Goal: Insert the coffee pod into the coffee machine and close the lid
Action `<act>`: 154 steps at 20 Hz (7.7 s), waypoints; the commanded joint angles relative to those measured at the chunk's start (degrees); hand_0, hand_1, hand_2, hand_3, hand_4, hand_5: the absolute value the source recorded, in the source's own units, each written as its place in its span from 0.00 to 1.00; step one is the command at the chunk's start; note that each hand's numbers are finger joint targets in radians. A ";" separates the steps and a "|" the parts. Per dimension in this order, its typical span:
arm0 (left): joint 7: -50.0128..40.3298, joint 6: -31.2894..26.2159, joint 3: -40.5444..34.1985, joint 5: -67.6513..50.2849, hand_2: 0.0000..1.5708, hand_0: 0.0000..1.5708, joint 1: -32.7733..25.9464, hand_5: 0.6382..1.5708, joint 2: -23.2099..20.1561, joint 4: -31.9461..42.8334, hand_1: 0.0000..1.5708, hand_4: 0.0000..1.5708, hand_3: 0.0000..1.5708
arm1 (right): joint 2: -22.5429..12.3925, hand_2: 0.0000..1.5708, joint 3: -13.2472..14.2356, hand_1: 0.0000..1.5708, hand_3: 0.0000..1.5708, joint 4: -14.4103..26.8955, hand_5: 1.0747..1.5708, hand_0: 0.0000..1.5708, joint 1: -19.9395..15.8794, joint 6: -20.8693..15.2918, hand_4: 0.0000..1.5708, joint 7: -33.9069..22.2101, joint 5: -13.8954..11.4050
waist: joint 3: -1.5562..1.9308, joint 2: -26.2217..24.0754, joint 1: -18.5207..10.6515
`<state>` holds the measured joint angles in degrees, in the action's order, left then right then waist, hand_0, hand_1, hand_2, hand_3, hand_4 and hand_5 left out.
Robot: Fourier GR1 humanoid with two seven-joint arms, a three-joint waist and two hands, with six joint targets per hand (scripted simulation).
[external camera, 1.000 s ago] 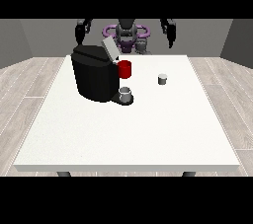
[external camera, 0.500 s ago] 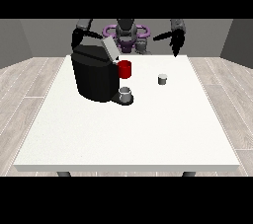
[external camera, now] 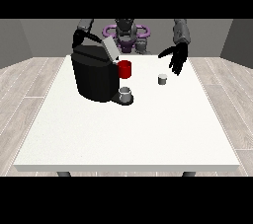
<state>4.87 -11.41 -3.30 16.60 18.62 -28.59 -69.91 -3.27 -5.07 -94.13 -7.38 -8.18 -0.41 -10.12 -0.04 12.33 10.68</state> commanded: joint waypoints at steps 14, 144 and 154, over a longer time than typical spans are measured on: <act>4.97 7.91 4.32 15.78 0.61 0.60 11.08 1.00 3.06 18.40 0.60 0.05 0.44 | 2.65 0.00 1.70 0.00 0.00 10.03 1.00 0.00 -3.72 -1.72 0.00 -1.18 -0.22 | 0.04 0.79 -2.25; 7.13 -1.86 -3.45 31.20 0.77 0.79 56.08 1.00 1.23 33.86 0.79 0.00 0.62 | -0.92 0.00 7.56 0.00 0.00 20.19 1.00 0.00 -20.67 -3.80 0.04 -0.31 -1.17 | 0.05 9.19 8.01; 10.52 -0.63 -1.34 34.21 0.65 0.64 55.93 1.00 -0.18 33.43 0.64 0.00 0.46 | -1.93 0.00 8.53 0.00 0.00 20.85 1.00 0.00 -22.12 -3.66 0.14 -1.54 -1.13 | 0.06 10.81 7.89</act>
<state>15.99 -13.80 -5.57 49.55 74.03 -30.21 -36.30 -4.53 2.44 -74.88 -28.03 -11.21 -0.89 -10.93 0.12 22.61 19.33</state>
